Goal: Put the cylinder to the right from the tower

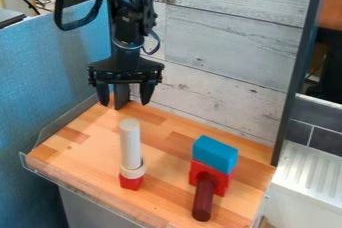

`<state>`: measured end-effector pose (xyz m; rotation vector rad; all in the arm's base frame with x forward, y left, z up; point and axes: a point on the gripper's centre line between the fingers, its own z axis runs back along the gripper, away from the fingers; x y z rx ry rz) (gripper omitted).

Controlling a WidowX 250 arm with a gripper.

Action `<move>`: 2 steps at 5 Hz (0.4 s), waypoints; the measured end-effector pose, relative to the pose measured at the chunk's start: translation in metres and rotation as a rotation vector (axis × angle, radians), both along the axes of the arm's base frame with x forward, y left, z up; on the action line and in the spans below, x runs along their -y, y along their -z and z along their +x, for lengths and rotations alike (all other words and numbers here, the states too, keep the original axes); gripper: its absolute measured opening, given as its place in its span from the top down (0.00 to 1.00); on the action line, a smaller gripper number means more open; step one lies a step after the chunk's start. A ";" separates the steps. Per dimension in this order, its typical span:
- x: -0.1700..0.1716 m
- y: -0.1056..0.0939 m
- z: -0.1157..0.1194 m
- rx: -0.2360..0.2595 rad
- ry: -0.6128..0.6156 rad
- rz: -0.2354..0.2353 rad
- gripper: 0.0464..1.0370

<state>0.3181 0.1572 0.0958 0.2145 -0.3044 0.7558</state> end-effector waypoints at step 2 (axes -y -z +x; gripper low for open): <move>0.001 0.014 -0.002 -0.032 -0.017 -0.018 0.04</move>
